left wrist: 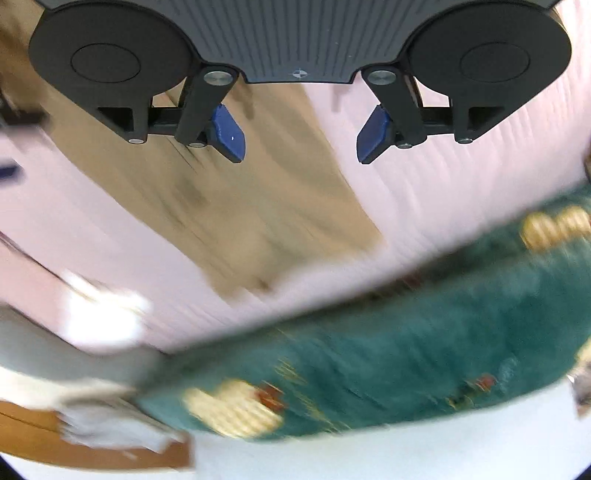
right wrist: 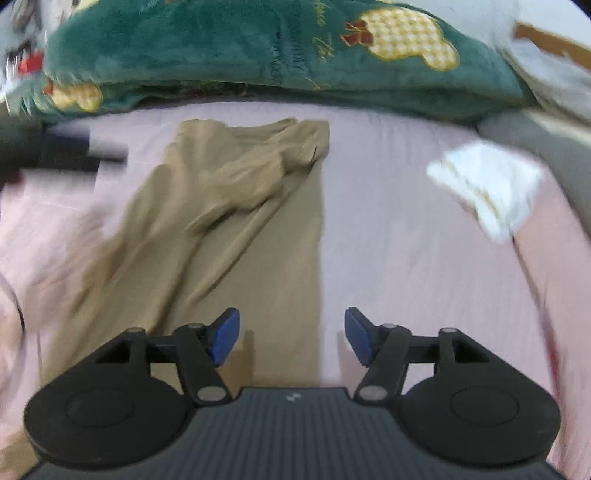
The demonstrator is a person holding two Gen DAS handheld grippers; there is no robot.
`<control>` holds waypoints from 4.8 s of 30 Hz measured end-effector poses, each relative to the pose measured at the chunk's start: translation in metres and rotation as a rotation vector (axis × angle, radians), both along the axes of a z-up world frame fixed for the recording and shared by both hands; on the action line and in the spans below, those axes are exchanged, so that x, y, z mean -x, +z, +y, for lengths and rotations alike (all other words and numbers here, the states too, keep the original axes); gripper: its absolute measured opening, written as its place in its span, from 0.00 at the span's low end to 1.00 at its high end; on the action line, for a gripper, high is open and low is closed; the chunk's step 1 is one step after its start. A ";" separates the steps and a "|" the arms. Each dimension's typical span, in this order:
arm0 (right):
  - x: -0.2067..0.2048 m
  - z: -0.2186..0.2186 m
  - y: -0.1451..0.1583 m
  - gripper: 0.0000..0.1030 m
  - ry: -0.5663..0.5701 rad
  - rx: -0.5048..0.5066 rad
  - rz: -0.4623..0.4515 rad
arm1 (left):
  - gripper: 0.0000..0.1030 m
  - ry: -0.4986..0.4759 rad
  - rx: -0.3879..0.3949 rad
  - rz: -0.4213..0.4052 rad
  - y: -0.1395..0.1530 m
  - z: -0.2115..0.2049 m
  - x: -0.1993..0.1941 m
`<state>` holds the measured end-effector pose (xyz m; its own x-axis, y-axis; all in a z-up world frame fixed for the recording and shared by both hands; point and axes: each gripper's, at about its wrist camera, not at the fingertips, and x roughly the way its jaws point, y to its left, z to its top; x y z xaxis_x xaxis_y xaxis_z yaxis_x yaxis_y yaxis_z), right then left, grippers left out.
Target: Fold clothes
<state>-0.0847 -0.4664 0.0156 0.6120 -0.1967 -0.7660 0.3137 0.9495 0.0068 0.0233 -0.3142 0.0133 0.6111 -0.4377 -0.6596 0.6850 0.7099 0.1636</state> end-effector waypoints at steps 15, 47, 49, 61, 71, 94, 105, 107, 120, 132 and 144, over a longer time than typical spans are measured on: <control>0.086 0.084 -0.050 0.65 0.000 -0.055 0.085 | 0.65 -0.079 -0.094 0.137 -0.059 0.073 0.116; 0.093 0.081 -0.070 0.58 -0.020 -0.032 0.176 | 0.05 -0.129 0.083 0.212 -0.062 0.118 0.131; 0.091 0.076 -0.066 0.57 -0.033 -0.061 0.186 | 0.05 -0.103 0.092 0.201 -0.056 0.132 0.126; -0.011 0.024 0.018 0.81 -0.087 -0.164 -0.077 | 0.05 -0.095 0.081 0.244 -0.061 0.158 0.106; -0.157 -0.042 -0.023 0.82 -0.117 -0.181 -0.111 | 0.48 -0.161 0.066 0.253 -0.071 0.115 0.096; -0.222 -0.012 -0.020 0.12 0.025 -0.027 -0.103 | 0.06 -0.122 0.191 0.221 -0.067 0.130 0.095; -0.289 0.131 0.019 0.11 0.274 -0.040 -0.166 | 0.05 0.009 0.245 0.209 -0.052 0.196 0.093; -0.303 0.173 0.009 0.11 0.337 -0.019 -0.139 | 0.05 0.037 0.224 0.226 -0.057 0.206 0.095; -0.242 0.228 0.002 0.59 0.482 -0.033 0.040 | 0.16 0.150 0.249 0.310 -0.064 0.263 0.093; 0.017 0.033 -0.022 0.79 0.021 0.103 0.178 | 0.59 0.000 0.089 0.255 -0.085 0.202 0.122; 0.101 -0.019 -0.090 0.70 -0.138 -0.111 0.170 | 0.02 0.053 0.078 0.227 -0.067 0.223 0.136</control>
